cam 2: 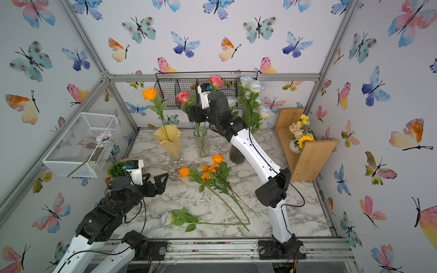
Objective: Arrange the flowers in different vases according to their colors
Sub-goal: Insert the flower into the vase, then pick up the flower at the center of the board.
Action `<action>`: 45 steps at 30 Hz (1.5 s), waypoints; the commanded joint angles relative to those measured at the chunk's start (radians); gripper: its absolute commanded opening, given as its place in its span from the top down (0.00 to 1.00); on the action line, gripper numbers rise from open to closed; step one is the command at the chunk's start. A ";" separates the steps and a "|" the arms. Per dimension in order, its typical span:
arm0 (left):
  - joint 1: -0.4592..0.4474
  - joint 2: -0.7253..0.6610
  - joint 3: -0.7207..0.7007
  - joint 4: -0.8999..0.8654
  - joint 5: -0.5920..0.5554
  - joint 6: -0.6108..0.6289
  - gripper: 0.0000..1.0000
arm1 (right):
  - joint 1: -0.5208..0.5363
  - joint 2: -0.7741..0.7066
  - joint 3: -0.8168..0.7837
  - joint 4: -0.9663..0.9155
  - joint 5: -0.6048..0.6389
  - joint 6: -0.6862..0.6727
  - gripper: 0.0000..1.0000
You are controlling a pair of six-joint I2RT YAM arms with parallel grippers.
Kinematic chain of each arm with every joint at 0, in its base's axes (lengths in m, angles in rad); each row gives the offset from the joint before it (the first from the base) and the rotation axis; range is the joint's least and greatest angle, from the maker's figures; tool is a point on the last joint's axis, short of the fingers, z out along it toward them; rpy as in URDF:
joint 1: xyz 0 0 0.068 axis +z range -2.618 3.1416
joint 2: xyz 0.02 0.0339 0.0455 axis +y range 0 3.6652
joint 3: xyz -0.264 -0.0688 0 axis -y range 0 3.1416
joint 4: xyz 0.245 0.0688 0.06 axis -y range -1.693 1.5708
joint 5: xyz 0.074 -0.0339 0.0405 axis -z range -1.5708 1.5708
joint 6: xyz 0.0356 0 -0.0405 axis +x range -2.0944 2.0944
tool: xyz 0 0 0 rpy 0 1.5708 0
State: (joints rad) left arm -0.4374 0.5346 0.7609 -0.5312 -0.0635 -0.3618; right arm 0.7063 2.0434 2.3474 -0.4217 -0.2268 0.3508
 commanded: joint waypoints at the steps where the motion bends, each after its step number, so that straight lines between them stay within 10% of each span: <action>1: 0.005 -0.016 0.012 0.022 0.015 0.014 0.01 | 0.018 -0.042 -0.048 0.015 -0.203 0.044 0.16; 30: 0.007 -0.027 0.002 0.028 -0.004 0.013 0.01 | 0.107 -0.710 -0.752 -0.301 -0.156 -0.088 0.25; 45: 0.011 -0.166 0.001 -0.010 -0.191 -0.034 0.01 | 0.391 -0.505 -1.049 -0.344 0.144 -0.192 0.35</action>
State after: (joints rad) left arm -0.4316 0.4313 0.7609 -0.5385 -0.1543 -0.3763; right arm 1.0763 1.5051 1.3380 -0.7723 -0.1761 0.1989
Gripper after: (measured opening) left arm 0.987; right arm 0.657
